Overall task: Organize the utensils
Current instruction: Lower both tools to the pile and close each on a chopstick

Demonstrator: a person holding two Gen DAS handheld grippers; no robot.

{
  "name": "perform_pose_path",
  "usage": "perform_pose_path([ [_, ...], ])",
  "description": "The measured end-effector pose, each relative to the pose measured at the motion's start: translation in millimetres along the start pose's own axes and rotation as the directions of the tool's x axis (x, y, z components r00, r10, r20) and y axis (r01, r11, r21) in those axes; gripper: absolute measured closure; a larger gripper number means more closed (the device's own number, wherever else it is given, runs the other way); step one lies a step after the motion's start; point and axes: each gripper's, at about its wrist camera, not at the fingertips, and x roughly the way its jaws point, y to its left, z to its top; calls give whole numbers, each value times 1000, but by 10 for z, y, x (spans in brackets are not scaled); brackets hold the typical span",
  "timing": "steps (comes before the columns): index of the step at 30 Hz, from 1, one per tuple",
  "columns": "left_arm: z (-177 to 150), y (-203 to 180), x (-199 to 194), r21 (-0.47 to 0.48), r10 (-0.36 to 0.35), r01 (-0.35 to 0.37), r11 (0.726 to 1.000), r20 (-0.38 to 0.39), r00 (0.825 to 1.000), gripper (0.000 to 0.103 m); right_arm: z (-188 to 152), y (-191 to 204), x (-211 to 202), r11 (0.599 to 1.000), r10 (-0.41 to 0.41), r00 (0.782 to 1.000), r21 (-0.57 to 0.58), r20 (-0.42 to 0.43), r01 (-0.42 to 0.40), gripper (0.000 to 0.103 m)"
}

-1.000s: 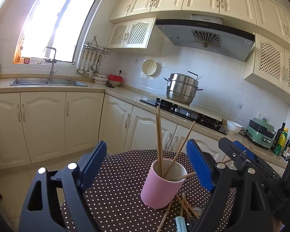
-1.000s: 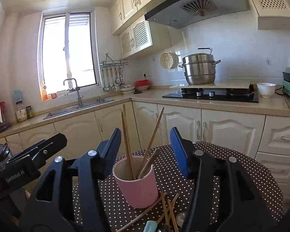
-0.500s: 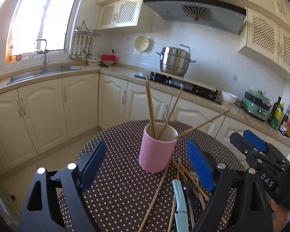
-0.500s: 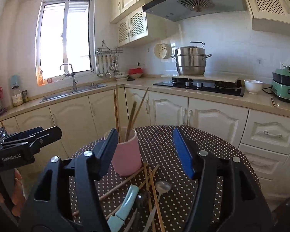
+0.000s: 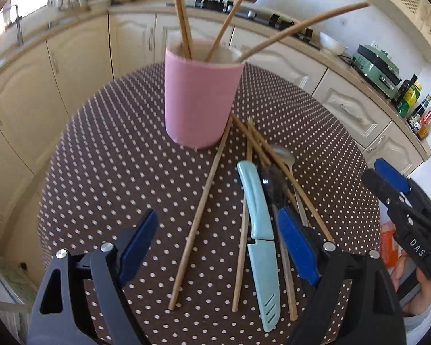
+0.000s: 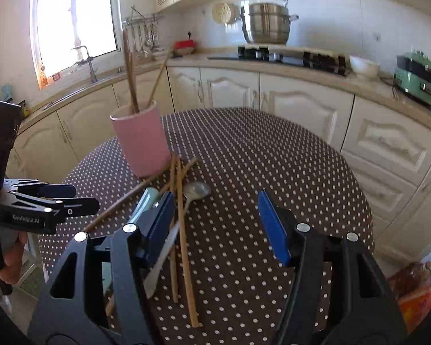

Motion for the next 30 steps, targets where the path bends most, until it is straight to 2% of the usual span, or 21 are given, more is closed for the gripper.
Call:
perform_pose_path([
  [5, -1, -38, 218, -11, 9, -10, 1000, -55, 998, 20, -90, -66, 138, 1000, 25, 997, 14, -75, -24, 43],
  [7, 50, -4, 267, -32, 20, -22, 999, -51, 998, 30, -100, -51, 211, 999, 42, 993, 8, -108, -41, 43],
  [9, 108, 81, 304, -65, 36, -38, 997, -44, 998, 31, -86, -25, 292, 999, 50, 990, -10, -132, -52, 43],
  [10, 130, 100, 326, -64, 45, -48, 997, -51, 998, 37, -76, -12, 331, 998, 56, 988, -18, -145, -59, 43],
  [13, 211, 85, 447, -16, 102, -104, 994, -84, 991, 53, -42, 53, 475, 995, 79, 979, -40, -190, -88, 43],
  [14, 245, 56, 488, -1, 118, -119, 993, -90, 989, 55, -25, 70, 523, 994, 94, 975, -40, -203, -104, 44],
  [17, 323, -26, 617, 38, 158, -155, 987, -99, 982, 68, 8, 113, 675, 990, 120, 961, -43, -248, -135, 66],
  [18, 329, -48, 670, 50, 165, -160, 986, -108, 980, 76, 15, 125, 734, 988, 133, 954, -40, -270, -149, 69],
  [22, 358, -130, 786, 66, 180, -175, 982, -96, 979, 90, 16, 162, 848, 983, 155, 934, -48, -321, -179, 74],
  [26, 298, -123, 796, 36, 168, -165, 986, -110, 980, 92, 4, 146, 892, 982, 148, 923, -59, -356, -181, 92],
  [30, 208, -118, 729, 47, 165, -160, 986, -145, 976, 93, -10, 77, 854, 982, 139, 913, -64, -383, -176, 94],
])
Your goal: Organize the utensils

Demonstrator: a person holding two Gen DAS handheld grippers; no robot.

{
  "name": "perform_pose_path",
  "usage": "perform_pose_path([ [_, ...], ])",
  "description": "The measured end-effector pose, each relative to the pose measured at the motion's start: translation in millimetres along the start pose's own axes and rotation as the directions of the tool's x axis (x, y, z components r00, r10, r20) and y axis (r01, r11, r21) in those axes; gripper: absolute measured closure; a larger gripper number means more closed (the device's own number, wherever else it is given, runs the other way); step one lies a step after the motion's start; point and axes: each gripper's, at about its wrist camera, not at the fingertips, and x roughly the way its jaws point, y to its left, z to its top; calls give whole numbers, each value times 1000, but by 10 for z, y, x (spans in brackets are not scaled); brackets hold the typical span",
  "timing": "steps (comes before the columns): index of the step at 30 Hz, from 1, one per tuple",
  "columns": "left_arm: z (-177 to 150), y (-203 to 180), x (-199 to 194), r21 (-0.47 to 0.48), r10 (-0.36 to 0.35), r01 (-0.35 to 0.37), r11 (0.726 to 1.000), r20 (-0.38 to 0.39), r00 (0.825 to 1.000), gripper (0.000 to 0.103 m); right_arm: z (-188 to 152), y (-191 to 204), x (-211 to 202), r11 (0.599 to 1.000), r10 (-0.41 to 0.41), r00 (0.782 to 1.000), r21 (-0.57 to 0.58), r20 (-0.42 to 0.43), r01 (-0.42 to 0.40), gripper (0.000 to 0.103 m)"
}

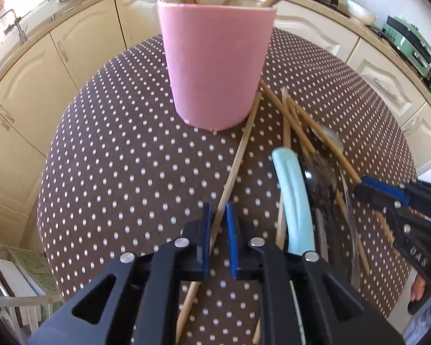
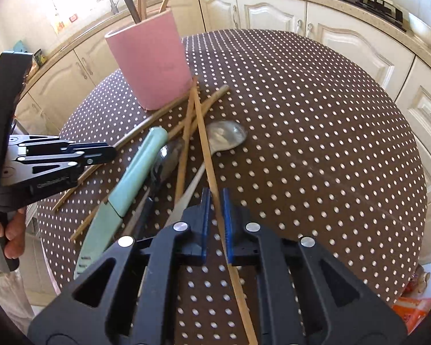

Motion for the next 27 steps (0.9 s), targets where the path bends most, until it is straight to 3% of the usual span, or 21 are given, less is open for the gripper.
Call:
perform_pose_path([
  [5, -4, -8, -8, 26, 8, -7, 1000, -19, 1000, 92, 17, 0, 14, 999, -27, 999, -25, -35, 26, 93],
  [9, 142, -48, 47, 32, 11, -10, 999, -21, 1000, 80, 106, 30, 96, 999, -21, 998, -33, -54, 19, 93],
  [14, 317, -125, 136, 48, 25, -24, 999, -25, 999, 80, 202, 46, 197, 999, -11, 997, -48, -77, 8, 94],
  [18, 373, -175, 157, 43, 7, -7, 999, -12, 1000, 93, 219, 52, 220, 999, -1, 997, -52, -77, -3, 96],
  [27, 153, -213, -137, 39, -107, 104, 994, 99, 989, 97, 109, 38, -56, 999, 23, 1000, -28, 6, -22, 97],
])
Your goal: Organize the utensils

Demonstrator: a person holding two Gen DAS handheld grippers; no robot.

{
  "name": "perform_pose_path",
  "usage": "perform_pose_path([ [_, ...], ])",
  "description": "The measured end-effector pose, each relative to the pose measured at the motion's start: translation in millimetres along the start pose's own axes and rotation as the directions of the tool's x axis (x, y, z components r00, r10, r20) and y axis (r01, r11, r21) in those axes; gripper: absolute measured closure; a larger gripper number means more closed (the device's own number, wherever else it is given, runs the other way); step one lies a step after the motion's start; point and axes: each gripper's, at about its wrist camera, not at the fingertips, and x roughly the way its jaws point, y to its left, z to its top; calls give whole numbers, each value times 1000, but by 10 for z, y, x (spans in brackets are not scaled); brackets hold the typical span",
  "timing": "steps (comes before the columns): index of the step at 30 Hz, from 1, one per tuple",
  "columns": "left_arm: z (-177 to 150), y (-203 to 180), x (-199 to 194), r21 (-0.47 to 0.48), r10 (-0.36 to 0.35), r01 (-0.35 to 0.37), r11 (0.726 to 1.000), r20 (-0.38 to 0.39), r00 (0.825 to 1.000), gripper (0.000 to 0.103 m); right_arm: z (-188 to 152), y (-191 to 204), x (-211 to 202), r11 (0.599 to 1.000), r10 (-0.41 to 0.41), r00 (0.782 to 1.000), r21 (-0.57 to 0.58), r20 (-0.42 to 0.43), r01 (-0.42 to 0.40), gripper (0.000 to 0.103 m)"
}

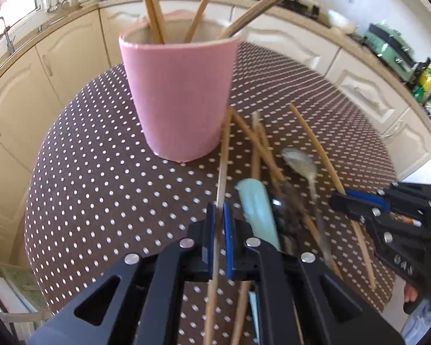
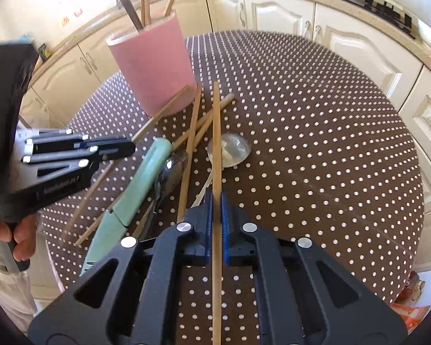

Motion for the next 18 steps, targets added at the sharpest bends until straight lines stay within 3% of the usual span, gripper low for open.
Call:
perform_pose_path([
  [4, -159, 24, -288, -1, -43, 43, 999, 82, 996, 98, -8, -1, -243, 1000, 25, 996, 17, 86, -26, 97],
  [8, -279, 50, -583, -4, -66, 68, 998, 185, 981, 98, -19, 73, -502, 999, 32, 981, 24, 192, -37, 97],
  [11, -333, 129, -818, -19, -85, 95, 995, 288, 954, 98, -8, 97, -681, 999, 34, 961, 28, 276, -43, 97],
  [14, -356, 146, -1033, -21, -78, 93, 995, 394, 916, 98, 55, 114, -809, 998, 27, 933, 38, 359, -44, 97],
  [18, -324, 255, -1304, -43, -71, 110, 993, 518, 852, 98, 252, 136, -851, 998, 31, 900, 37, 436, -52, 97],
])
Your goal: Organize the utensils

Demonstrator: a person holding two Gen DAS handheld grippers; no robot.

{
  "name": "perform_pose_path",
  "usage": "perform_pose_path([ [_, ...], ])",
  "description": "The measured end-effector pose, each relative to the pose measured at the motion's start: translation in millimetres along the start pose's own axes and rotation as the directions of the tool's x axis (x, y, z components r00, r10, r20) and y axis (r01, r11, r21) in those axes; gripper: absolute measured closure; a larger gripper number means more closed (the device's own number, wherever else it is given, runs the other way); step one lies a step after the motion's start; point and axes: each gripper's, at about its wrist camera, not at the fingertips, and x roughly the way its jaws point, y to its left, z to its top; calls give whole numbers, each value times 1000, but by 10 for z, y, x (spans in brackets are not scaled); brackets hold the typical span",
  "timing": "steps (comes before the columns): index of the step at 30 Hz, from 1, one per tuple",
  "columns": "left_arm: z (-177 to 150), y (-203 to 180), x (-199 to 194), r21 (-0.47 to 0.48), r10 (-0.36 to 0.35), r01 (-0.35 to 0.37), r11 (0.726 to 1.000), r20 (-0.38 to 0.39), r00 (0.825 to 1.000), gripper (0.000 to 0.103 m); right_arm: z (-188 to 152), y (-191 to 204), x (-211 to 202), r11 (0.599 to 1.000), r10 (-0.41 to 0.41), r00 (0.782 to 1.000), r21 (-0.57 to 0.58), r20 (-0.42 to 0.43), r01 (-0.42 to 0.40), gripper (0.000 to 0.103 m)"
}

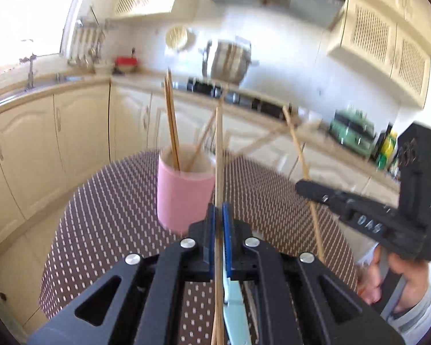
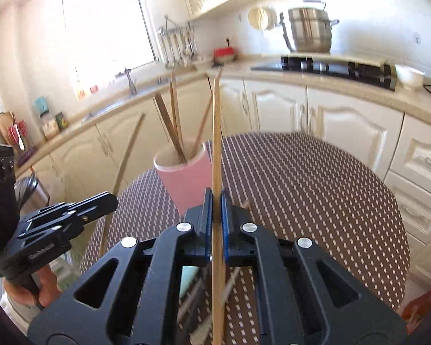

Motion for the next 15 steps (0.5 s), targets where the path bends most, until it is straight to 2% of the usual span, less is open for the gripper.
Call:
perform_pose_path([
  [5, 280, 35, -103, -27, 19, -16, 1000, 142, 990, 98, 258, -20, 149, 1000, -3, 995, 5, 103, 2, 97],
  [6, 347, 41, -117, -27, 29, -25, 999, 183, 983, 98, 298, -18, 157, 1000, -5, 993, 9, 121, 4, 97],
  [11, 626, -37, -21, -20, 46, -42, 999, 295, 954, 98, 549, -92, 269, 999, -28, 968, 46, 251, 17, 97],
  [15, 829, -65, 104, -20, 68, -66, 998, 383, 921, 98, 726, -144, 355, 998, -24, 942, 66, 334, 3, 97],
])
